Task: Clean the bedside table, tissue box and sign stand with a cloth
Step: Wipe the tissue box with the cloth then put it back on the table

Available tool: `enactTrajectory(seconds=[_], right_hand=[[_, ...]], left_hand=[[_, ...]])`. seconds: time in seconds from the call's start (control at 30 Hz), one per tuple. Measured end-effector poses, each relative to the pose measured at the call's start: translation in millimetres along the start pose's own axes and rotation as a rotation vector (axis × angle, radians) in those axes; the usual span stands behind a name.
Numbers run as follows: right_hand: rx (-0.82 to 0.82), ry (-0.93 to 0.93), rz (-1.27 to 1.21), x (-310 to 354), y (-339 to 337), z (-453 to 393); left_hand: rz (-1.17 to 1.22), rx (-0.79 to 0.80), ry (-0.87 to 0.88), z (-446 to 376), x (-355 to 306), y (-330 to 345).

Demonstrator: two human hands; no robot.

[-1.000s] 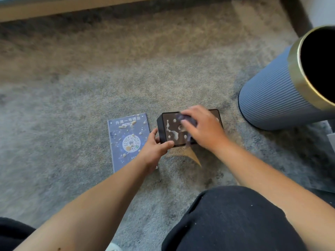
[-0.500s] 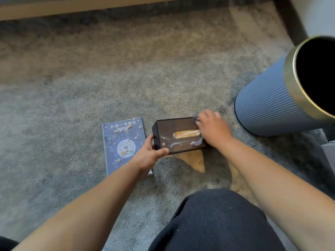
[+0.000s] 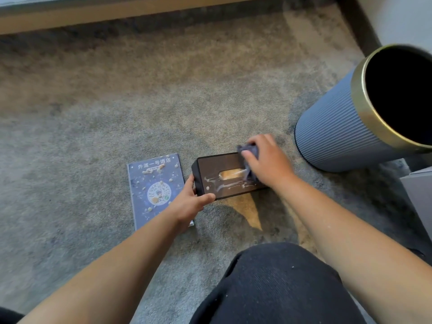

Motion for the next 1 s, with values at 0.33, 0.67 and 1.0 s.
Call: enactTrajectory(seconds=[0.33,0.67,1.0], right_hand=[[0.082,-0.53,0.146,77.2,63.9,18.3],[0.068,-0.562,0.11,51.8,64.9,72.4],[0.01,-0.562,0.201,44.8,70.5,65.9]], left_hand=[[0.378,-0.013,-0.096,-7.7,-3.5,-9.9],[0.12,-0.065,-0.161,-17.4,-4.5,-5.5],[0.074,-0.061,-0.221,-24.3,4.4,-7.4]])
Point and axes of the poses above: each hand's wrist, its own z-axis away from the middle knuckle, its own y-axis out of the palm, x = y × z, the point moved 4 cm from there along -z, towards the middle knuckle, and after that the axes turned 4 degrees about -y, right-handed, at the moved point
